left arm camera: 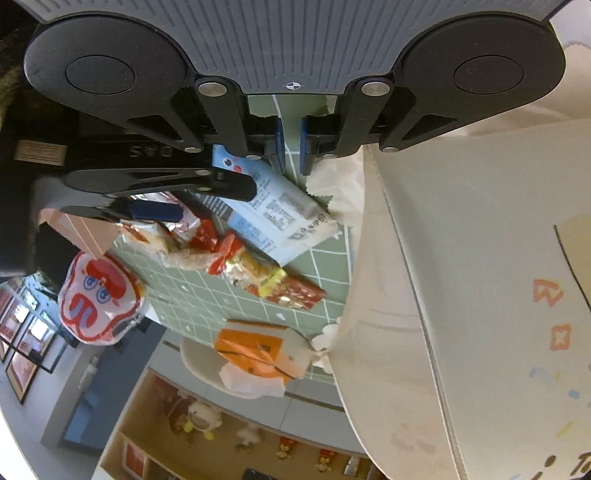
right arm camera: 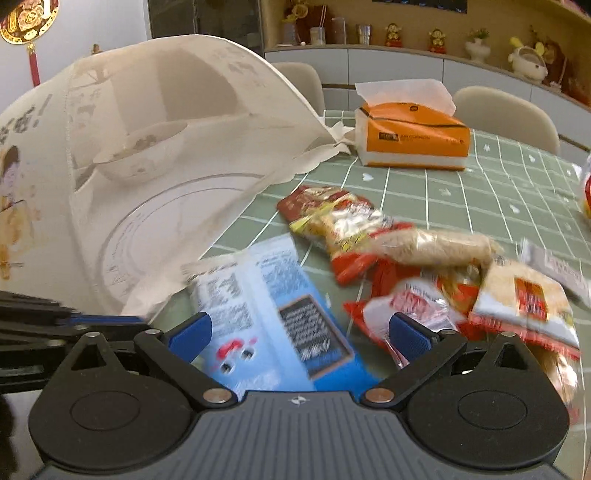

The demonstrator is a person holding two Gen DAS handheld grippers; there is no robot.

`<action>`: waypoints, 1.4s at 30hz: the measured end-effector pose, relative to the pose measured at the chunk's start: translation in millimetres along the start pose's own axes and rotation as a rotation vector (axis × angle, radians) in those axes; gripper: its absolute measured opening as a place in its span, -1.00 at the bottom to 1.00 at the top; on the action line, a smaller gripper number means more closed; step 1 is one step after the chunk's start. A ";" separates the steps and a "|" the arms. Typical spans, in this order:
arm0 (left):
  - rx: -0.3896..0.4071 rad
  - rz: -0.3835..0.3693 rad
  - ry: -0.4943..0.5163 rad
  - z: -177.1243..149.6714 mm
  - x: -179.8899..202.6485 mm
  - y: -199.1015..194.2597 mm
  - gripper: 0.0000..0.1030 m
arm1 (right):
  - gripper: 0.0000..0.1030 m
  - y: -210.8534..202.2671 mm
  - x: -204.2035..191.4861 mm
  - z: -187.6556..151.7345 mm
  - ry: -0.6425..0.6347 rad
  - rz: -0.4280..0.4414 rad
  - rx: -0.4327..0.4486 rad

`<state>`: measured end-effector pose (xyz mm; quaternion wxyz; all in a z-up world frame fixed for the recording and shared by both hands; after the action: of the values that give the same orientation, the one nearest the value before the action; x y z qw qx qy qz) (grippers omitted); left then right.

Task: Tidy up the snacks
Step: 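Move both tools down toward the snack pile beside the white cloth bag, then close the left tool on the blue-and-white cartoon snack bag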

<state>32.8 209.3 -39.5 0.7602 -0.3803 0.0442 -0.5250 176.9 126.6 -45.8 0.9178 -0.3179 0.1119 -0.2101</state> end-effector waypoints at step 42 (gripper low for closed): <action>-0.175 -0.185 0.088 -32.4 84.3 17.7 -0.77 | 0.29 -149.8 72.1 -131.2 0.285 -0.217 0.093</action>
<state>68.7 124.8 -45.5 0.6698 -0.4242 0.0881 -0.6031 149.3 -83.0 -57.9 0.8782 -0.2523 0.1961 -0.3558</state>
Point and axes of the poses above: each gripper's, at about its wrist camera, not at the fingertips, and y roughly the way its jaws point, x to its right, z to its top, the point moved 5 cm from there along y, roughly the way its jaws point
